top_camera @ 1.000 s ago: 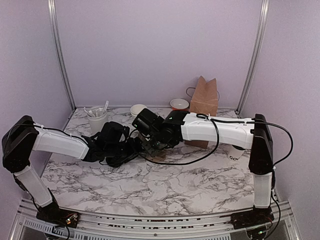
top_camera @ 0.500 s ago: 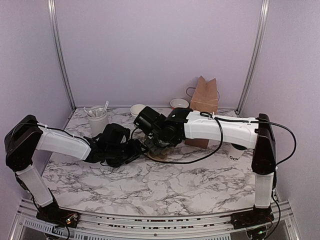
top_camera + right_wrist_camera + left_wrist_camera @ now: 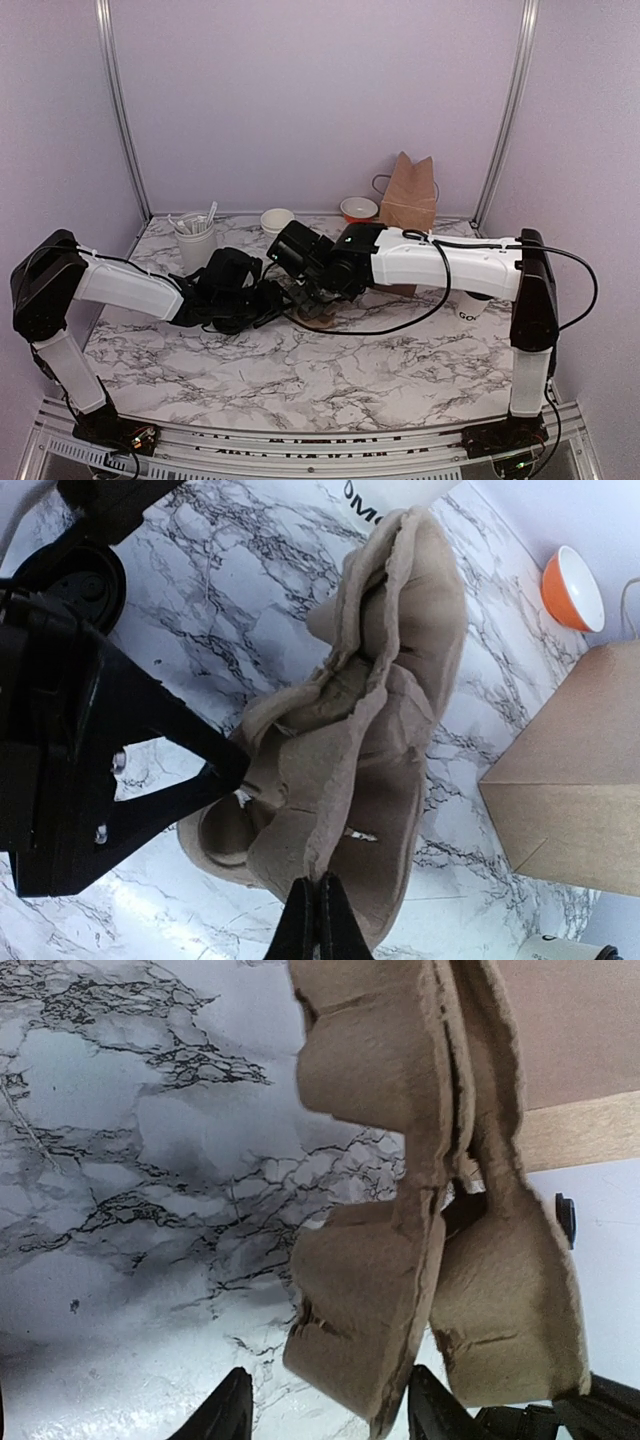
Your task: Pack the takeout coffee
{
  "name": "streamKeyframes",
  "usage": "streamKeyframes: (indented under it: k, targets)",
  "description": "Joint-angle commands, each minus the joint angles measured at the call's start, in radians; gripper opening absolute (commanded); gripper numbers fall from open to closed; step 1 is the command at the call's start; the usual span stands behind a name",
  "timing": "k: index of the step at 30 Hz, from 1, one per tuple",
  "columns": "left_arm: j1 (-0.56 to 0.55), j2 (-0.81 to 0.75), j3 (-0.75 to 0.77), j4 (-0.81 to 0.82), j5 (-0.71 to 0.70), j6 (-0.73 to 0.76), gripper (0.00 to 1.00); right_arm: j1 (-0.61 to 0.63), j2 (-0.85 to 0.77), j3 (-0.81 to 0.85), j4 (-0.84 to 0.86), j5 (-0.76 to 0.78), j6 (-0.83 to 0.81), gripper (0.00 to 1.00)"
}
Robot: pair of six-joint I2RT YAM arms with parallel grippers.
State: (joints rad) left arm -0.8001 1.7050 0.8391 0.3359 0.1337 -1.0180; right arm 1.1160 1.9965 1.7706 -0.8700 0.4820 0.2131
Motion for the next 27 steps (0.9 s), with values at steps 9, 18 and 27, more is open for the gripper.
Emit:
streamKeyframes:
  k: [9,18,27]
  targets:
    - [-0.005,-0.076,0.02,0.048,-0.04,-0.008,0.52,0.022,-0.056,-0.054,0.026,0.009,0.065,0.0]
    - [0.025,0.008,0.07,0.05,-0.054,-0.032,0.51,0.035,-0.069,-0.061,0.026,0.002,0.069,0.0]
    - [0.05,0.097,0.161,0.049,-0.015,-0.031,0.5,0.04,-0.091,-0.082,0.031,0.004,0.074,0.0]
